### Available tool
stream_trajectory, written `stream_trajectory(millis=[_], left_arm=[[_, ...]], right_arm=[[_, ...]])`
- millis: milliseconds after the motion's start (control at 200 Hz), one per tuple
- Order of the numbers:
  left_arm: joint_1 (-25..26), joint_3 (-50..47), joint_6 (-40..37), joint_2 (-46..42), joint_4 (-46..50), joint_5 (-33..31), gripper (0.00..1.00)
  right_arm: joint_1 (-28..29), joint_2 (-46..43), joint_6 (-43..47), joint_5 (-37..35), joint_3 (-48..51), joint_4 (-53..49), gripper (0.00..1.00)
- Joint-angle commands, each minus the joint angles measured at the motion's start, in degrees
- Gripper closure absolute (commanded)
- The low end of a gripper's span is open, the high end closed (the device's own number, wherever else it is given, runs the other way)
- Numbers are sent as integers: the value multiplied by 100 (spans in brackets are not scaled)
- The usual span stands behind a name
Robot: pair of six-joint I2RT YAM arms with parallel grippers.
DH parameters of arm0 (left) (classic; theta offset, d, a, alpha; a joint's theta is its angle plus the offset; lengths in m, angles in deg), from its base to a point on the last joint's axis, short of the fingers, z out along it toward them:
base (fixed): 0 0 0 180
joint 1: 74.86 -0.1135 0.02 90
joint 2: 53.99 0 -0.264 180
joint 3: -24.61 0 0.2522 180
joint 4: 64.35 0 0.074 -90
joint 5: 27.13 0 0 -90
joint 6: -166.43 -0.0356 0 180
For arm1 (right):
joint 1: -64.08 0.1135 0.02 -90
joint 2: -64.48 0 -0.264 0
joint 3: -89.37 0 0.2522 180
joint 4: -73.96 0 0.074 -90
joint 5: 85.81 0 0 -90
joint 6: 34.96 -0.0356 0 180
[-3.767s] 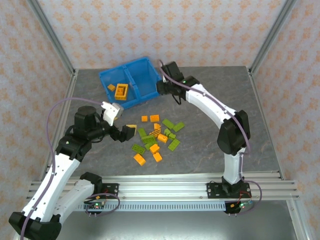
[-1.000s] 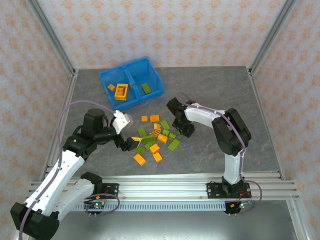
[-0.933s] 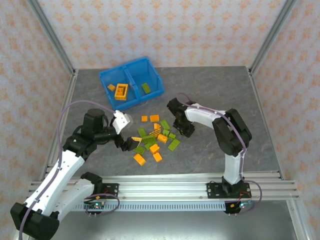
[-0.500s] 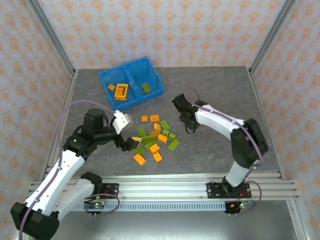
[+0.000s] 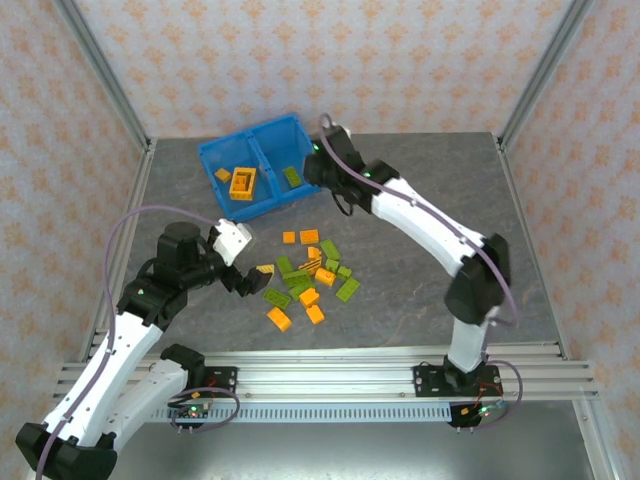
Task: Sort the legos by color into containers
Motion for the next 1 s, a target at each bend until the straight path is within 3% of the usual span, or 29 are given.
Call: stream_trajectory(millis=[0,245,450,571,691,876,996], left_arm=[[32,-7,125,-91,-68,-607,1],[20,-8,98,-101,-91,-516,1],[23,-8,93,-65,-96,-485,1],[23,1,85,-58,-96,-435,1],[21,1,83,-58,-85,-379,1],[23,7,75,-58,-78,-388,0],[23,-5,77,-80,-73,-380,1]], right_arm=[[-25,1178,970,-51,-1191,-658,65],[-457,3683,562,657,-4439,-1393,65],[-476,4448,79,1313,-4827,-637,63],[-492,4600,-135,1407,-4942,-437,59],[-496,4594,-297,1429,-5040,-431,42],[-498,4129,-245,1298,-5116,-660,41],[-491,3376,-113,1160,-4735,-977,40]])
